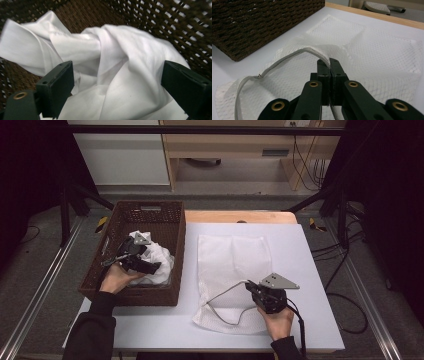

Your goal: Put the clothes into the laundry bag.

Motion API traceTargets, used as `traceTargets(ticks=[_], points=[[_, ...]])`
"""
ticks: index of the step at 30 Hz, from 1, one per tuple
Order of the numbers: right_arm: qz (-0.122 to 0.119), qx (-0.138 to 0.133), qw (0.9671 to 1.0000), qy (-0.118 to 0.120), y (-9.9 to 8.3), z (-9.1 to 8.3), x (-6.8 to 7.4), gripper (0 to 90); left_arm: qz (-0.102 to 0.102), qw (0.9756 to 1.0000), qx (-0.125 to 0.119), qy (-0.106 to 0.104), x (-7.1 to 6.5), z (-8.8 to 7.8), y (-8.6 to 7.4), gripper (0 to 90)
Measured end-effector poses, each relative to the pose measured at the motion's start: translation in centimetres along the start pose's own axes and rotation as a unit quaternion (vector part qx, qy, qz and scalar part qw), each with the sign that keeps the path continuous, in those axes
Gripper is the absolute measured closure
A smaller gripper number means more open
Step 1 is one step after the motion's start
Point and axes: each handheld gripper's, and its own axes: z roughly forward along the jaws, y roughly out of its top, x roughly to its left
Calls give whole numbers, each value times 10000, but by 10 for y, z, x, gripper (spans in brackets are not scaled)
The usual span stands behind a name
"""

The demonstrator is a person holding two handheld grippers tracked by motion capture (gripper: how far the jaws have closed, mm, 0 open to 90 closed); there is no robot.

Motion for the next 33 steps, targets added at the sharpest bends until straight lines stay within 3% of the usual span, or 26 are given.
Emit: traceTargets(ticks=[3, 5, 7, 13, 17, 22, 24, 28, 33], points=[[-8, 16, 10000, -2, 0, 0, 0, 883, 127, 9995, 302, 46, -4, 8, -1, 91], [-14, 7, 10000, -5, 0, 0, 0, 883, 344, 9978, 530, 197, -8, 14, -1, 75], [-15, 12, 10000, -4, 0, 0, 0, 883, 424, 9965, 658, 280, -10, 18, -1, 65], [-23, 24, 10000, -1, -1, 1, 1, 883, 220, 9957, 875, 211, -6, 24, -3, 129], [-22, 21, 10000, 3, 0, 0, 0, 883, 203, 9948, 989, 142, -7, 25, -4, 275], [-30, 21, 10000, 0, 0, 0, 0, 883, 47, 9934, 1136, 158, -5, 27, -4, 589], [-18, 30, 10000, 1, -1, 0, 0, 883, 61, 9932, 1151, 145, -5, 27, -5, 672], [-17, 34, 10000, 4, -1, 0, -1, 883, 61, 9942, 1056, 188, -6, 25, -5, 785], [8, 50, 10000, 1, -1, 0, -1, 883, -46, 9971, 668, 358, -4, 17, -5, 818]])
